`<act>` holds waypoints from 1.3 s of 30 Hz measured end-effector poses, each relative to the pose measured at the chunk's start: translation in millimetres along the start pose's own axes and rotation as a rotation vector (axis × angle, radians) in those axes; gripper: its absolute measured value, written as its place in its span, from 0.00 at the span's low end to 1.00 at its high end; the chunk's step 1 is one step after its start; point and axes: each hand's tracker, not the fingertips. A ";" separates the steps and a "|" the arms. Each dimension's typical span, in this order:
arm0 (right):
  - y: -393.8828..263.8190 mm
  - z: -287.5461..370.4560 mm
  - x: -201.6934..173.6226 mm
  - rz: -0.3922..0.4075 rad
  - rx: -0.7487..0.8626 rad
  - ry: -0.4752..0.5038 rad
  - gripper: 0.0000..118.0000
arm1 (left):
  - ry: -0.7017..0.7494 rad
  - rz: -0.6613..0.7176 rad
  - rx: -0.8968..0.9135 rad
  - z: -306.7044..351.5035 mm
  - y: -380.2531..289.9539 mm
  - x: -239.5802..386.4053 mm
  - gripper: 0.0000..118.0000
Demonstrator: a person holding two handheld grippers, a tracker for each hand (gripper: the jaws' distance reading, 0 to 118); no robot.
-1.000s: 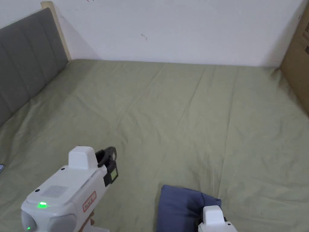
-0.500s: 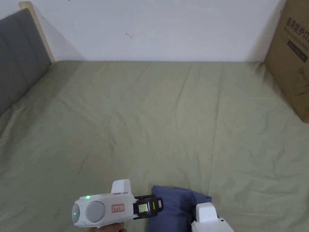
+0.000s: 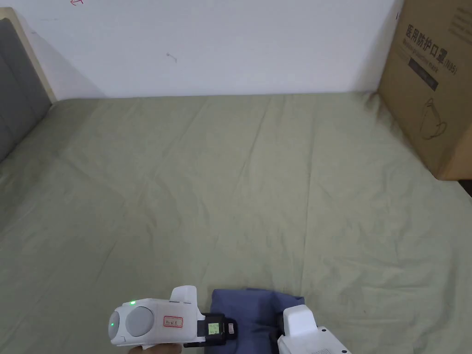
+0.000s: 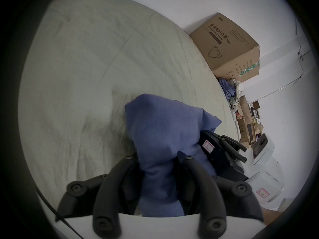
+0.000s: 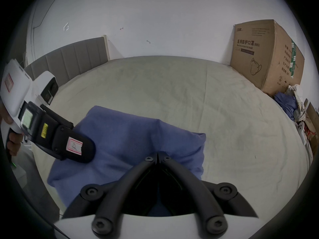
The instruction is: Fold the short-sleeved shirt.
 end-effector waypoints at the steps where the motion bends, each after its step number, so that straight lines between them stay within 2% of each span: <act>1: 5.2 4.8 2.3 -0.012 0.005 0.023 0.00 | 0.004 0.001 0.007 2.5 0.0 1.7 0.19; 3: 15.3 16.9 4.7 -0.017 0.050 0.045 0.00 | 0.002 -0.025 0.043 13.1 3.2 4.5 0.18; 9: 53.4 53.6 11.1 0.033 0.170 0.042 0.00 | 0.098 -0.116 0.066 61.9 29.5 -15.8 0.17; 17: 83.0 71.4 13.7 0.057 0.235 0.024 0.00 | 0.374 -0.119 0.111 169.2 67.2 -105.1 0.17; 24: 100.2 63.5 8.0 0.079 0.242 0.014 0.00 | 0.511 -0.004 0.129 244.5 87.2 -191.7 0.17; 28: 103.4 56.7 5.7 0.085 0.231 0.006 0.00 | 0.534 0.067 0.120 270.2 93.0 -230.4 0.18; 35: 107.8 44.0 5.2 0.079 0.209 -0.005 0.00 | 0.537 0.133 0.119 269.8 90.5 -244.4 0.18; 36: 108.4 43.2 5.2 0.079 0.208 -0.006 0.00 | 0.534 0.141 0.113 267.1 90.7 -244.7 0.22; 37: 109.3 43.4 5.6 0.076 0.206 -0.008 0.00 | 0.540 0.150 0.108 266.8 88.8 -239.6 0.30; 38: 110.0 43.9 6.1 0.072 0.207 -0.007 0.00 | 0.530 0.162 0.114 267.6 88.3 -239.2 0.41; 39: 110.9 45.2 6.7 0.067 0.211 -0.007 0.00 | 0.532 0.185 0.114 268.5 87.7 -238.3 0.58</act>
